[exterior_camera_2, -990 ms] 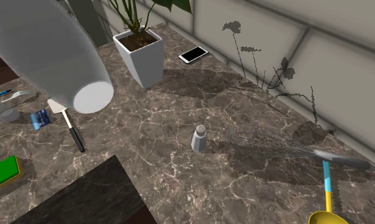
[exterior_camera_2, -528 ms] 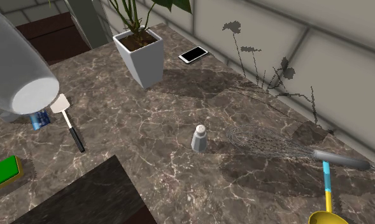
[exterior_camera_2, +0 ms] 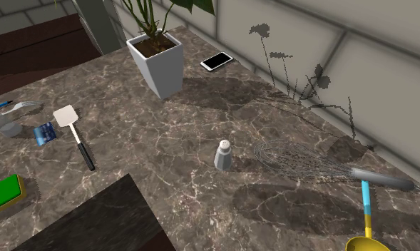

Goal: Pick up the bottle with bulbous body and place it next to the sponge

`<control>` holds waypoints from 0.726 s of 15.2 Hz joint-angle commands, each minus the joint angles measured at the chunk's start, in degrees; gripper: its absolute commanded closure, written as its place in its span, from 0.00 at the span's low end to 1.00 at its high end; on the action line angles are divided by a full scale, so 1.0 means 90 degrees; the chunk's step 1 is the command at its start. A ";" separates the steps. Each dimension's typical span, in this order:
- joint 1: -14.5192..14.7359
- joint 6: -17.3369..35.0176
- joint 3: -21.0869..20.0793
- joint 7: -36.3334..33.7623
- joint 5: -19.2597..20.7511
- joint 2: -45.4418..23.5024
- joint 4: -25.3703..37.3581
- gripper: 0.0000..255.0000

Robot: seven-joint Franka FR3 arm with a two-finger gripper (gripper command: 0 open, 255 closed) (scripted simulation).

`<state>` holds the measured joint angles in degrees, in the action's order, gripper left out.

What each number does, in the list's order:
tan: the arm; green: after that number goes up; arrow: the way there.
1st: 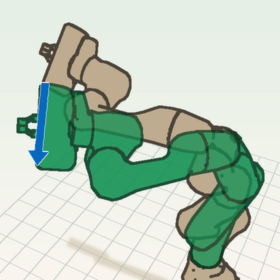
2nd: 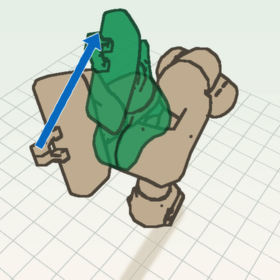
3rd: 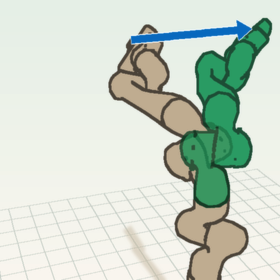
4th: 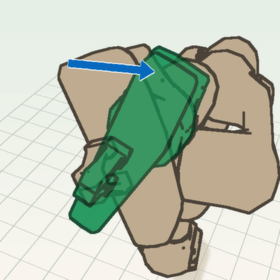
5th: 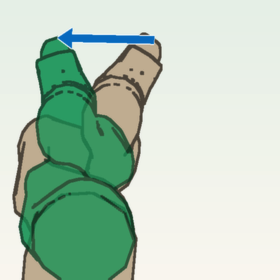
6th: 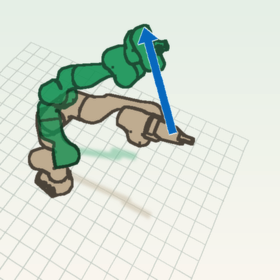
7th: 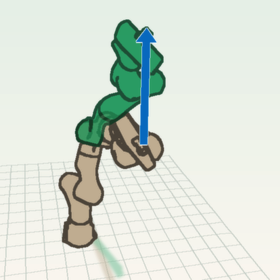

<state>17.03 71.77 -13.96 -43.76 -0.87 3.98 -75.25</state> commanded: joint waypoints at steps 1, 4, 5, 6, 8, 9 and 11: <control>0.0003 0.0177 -0.0001 -0.0013 -0.0022 0.0094 -0.0265 1.00; -0.0009 0.0493 0.0022 0.0022 -0.0064 0.0279 -0.0761 1.00; -0.0012 0.0595 0.0029 0.0032 -0.0076 0.0335 -0.0917 1.00; -0.0014 0.0695 0.0035 0.0042 -0.0088 0.0388 -0.1069 1.00; -0.0017 0.0892 0.0045 0.0060 -0.0109 0.0486 -0.1362 1.00; -0.0018 0.0988 0.0050 0.0069 -0.0118 0.0532 -0.1503 1.00; -0.0018 0.1178 0.0058 0.0084 -0.0136 0.0617 -0.1776 1.00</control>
<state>16.91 81.47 -13.53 -43.16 -2.02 9.13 -90.00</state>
